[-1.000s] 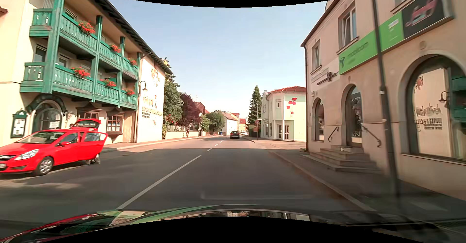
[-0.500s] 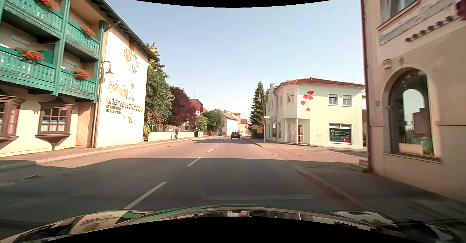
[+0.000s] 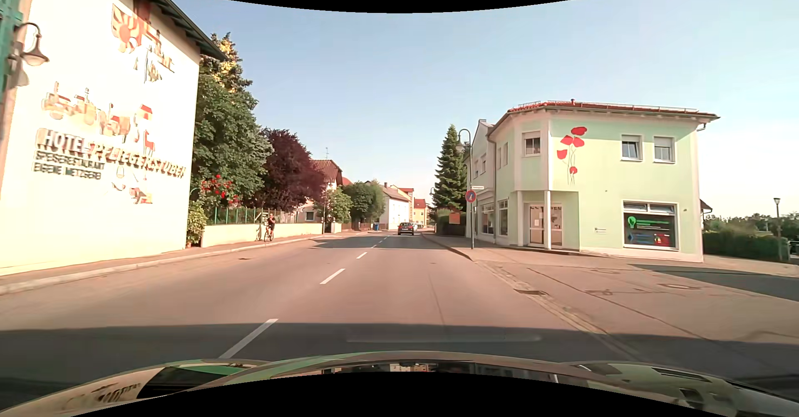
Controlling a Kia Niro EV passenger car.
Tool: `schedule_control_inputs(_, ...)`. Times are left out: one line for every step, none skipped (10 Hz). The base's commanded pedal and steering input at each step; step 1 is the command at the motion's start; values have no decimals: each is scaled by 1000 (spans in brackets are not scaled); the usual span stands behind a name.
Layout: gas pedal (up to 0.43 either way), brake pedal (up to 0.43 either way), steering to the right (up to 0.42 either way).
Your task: Follow the waypoints while adhering to traffic rules and regulations
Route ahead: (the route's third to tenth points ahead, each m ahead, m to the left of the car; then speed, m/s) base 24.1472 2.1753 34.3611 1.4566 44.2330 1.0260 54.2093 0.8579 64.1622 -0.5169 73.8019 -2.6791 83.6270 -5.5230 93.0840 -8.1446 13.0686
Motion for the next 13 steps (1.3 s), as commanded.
schedule_control_inputs(118, 0, -1)
schedule_control_inputs(110, 0, 0)
schedule_control_inputs(98, 0, 0)
schedule_control_inputs(79, 0, 0)
schedule_control_inputs(79, 0, 0)
schedule_control_inputs(79, 0, 0)
schedule_control_inputs(67, 0, 1)
schedule_control_inputs(67, 0, 2)
schedule_control_inputs(67, 0, 2)
schedule_control_inputs(67, 0, 2)
schedule_control_inputs(67, 0, 2)
schedule_control_inputs(67, 0, 2)
schedule_control_inputs(67, 0, 5)
